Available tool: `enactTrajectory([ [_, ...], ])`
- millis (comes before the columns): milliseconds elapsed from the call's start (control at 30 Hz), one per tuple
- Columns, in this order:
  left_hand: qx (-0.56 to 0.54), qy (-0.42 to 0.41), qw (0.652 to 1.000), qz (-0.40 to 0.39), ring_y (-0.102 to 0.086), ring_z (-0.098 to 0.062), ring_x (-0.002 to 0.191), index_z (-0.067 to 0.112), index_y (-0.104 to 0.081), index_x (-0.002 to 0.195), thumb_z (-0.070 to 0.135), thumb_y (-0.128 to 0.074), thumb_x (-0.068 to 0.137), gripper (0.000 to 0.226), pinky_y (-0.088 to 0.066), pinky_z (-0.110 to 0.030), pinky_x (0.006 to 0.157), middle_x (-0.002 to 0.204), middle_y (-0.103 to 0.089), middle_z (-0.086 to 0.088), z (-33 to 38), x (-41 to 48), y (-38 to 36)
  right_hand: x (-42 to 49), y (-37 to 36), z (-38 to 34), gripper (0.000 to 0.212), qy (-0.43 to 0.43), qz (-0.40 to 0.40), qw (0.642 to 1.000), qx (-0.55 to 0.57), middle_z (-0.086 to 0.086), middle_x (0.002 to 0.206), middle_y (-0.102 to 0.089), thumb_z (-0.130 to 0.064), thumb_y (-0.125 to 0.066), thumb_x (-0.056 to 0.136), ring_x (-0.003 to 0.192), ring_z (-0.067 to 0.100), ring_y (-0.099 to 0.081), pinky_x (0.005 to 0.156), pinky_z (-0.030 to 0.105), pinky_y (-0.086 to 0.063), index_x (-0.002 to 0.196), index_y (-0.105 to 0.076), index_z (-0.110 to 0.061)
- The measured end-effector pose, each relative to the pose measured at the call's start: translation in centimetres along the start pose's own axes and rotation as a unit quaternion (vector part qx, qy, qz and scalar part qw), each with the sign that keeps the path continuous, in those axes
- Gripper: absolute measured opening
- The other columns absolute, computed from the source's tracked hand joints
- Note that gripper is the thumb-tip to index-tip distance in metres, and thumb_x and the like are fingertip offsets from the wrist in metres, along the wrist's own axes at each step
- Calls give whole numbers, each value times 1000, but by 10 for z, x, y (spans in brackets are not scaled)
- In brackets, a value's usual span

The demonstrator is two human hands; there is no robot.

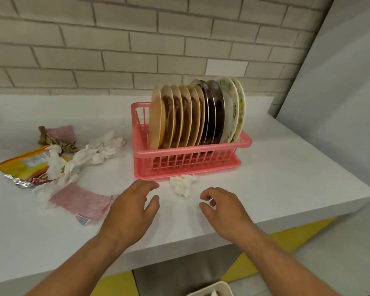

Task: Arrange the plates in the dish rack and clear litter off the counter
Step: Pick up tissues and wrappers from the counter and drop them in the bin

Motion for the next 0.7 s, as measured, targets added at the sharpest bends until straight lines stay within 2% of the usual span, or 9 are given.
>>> enactTrajectory([
  [100,-5,-3,1000,-8,-55,-2,96,36,-54,122,40,-52,92,30,-41,-17,79,125,-54,18,-5,3,-2,17,-5,-9,25,-15,5,1000,-21,-12,114,-60,-39,-58,91,92,6,-54,78,20,-42,114,-59,-30],
  [233,-8,-9,1000,-14,-56,-4,101,38,-54,122,41,-51,92,30,-36,-15,79,125,-53,20,-4,1,-4,46,-21,-35,48,-28,5,998,-52,-6,120,-54,-57,-55,85,103,18,-55,82,34,-49,127,-49,-32],
  [300,-15,-23,1000,-11,-56,-5,99,35,-56,120,38,-52,92,28,-40,-16,81,122,-54,18,-5,1,1,58,-35,-43,51,-30,-10,994,-107,-2,124,-52,-56,-52,88,108,23,-52,85,38,-48,132,-46,-31],
  [367,-14,-41,999,2,-56,-7,97,30,-60,116,33,-55,91,25,-45,-21,81,117,-58,14,-8,0,9,62,-47,-44,45,-27,-28,986,-162,4,127,-50,-47,-48,94,113,26,-48,91,39,-46,134,-47,-25],
  [467,17,-56,998,36,-57,-15,97,22,-65,109,24,-62,88,21,-46,-26,80,109,-63,6,-18,0,23,55,-52,-39,24,-14,-22,994,-104,2,119,-52,-31,-51,94,106,22,-51,89,32,-46,115,-56,-19],
  [533,37,-50,996,56,-56,-18,100,20,-67,106,21,-66,85,21,-46,-29,82,108,-65,3,-28,2,30,49,-47,-36,4,-1,-20,998,-67,-4,107,-49,-24,-57,91,92,14,-55,75,20,-44,93,-55,-21],
  [600,46,-31,997,54,-55,-19,104,20,-67,106,23,-68,84,23,-46,-33,86,111,-65,1,-39,3,32,44,-41,-35,12,17,-14,998,-64,-7,97,-47,-20,-60,88,79,7,-51,65,15,-38,80,-51,-23],
  [700,54,-11,998,36,-52,-18,108,20,-66,111,29,-67,84,28,-43,-31,90,116,-62,2,-51,-1,31,37,-33,-36,14,28,-7,998,-54,-9,91,-48,-18,-59,86,77,7,-50,64,16,-39,78,-50,-23],
])
Point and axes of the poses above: each hand's wrist, its own x-axis towards the middle knuckle, its own y-axis out of the back of the hand, z = x × y, the point moved 5 cm from there along x, towards the middle knuckle
